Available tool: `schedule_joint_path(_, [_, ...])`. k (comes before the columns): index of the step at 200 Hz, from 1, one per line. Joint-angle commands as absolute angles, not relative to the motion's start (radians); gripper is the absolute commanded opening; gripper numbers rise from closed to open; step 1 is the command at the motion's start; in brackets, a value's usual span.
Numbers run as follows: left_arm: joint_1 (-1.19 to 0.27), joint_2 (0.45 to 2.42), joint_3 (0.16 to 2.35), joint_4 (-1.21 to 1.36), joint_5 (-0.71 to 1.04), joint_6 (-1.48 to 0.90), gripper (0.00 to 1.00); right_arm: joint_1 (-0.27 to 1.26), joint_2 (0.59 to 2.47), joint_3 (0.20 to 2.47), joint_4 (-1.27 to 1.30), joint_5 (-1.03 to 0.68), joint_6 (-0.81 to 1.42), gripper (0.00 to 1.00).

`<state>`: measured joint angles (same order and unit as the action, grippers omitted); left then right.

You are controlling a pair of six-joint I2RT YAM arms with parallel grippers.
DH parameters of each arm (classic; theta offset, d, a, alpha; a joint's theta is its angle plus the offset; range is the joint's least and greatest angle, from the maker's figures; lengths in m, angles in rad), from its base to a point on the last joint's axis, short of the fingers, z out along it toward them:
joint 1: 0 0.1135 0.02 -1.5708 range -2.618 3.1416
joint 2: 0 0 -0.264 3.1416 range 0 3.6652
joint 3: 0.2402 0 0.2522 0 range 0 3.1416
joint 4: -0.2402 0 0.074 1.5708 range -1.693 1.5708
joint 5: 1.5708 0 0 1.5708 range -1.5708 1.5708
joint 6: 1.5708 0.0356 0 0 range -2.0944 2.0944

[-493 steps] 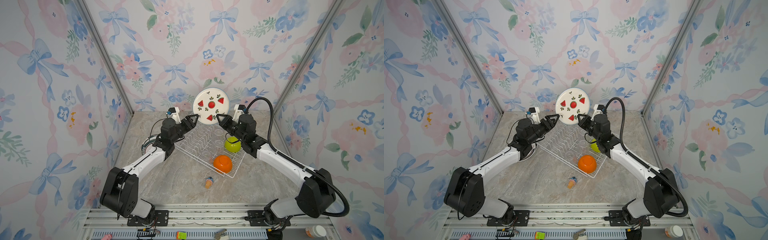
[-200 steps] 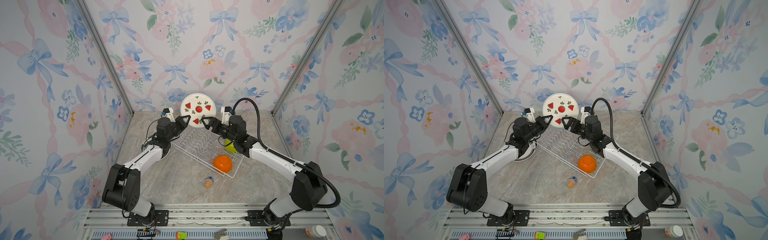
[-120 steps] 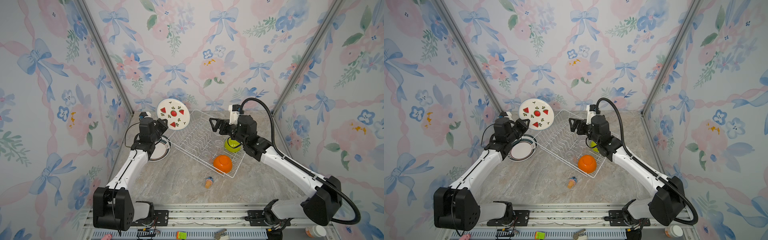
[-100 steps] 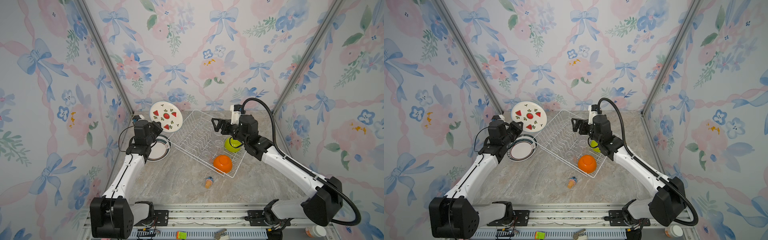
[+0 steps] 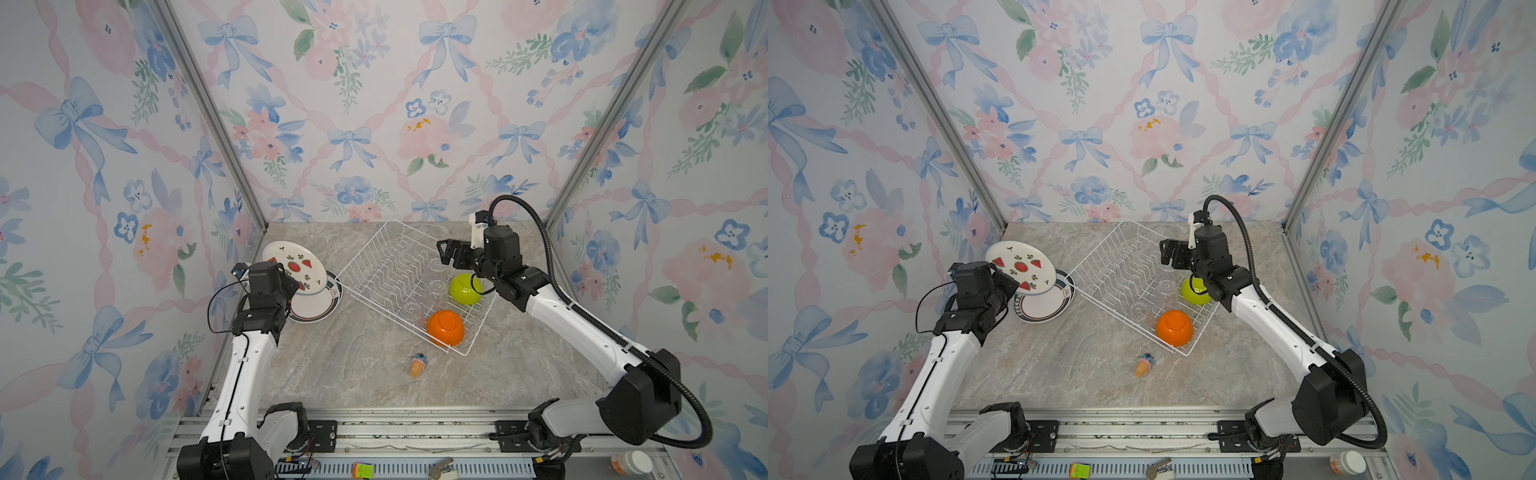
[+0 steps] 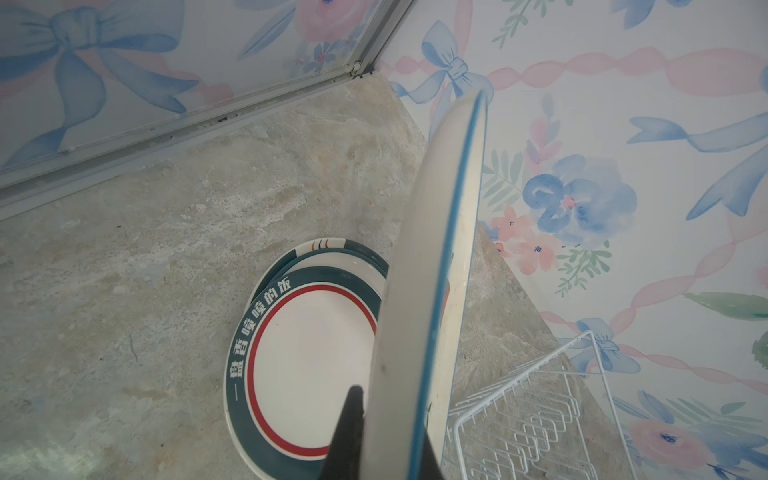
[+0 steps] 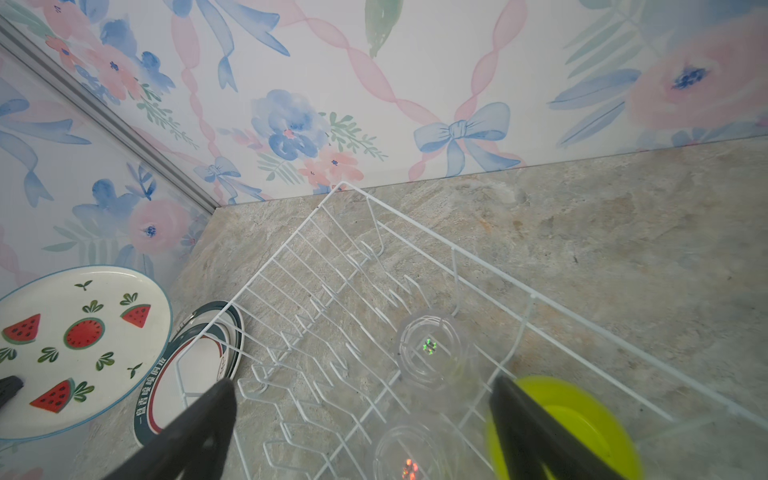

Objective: Unload the mixed dishes from the dish rack
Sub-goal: 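Carry the watermelon plate onto the stack with the left while the right withdraws, then lower the watermelon plate flat onto the plate stack and open the left gripper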

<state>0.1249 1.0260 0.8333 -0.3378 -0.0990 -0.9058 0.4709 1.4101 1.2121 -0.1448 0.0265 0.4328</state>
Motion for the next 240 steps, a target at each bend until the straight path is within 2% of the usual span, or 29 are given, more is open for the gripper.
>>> schedule_joint_path(1, [0.148, 1.027, 0.81, -0.278, 0.018, -0.958, 0.0, 0.456, 1.413, 1.249, -0.201, 0.023, 0.411, 0.97])
schedule_joint_path(125, [0.186, 1.131, 0.708, -0.273, 0.164, -0.98, 0.0, 0.466, 1.435, 1.242, -0.27, 0.043, 0.451, 0.97])
schedule_joint_path(240, [0.227, 1.195, 0.689, -0.226, 0.192, -0.96, 0.0, 0.51, 1.456, 1.29, -0.323, 0.107, 0.422, 0.97])
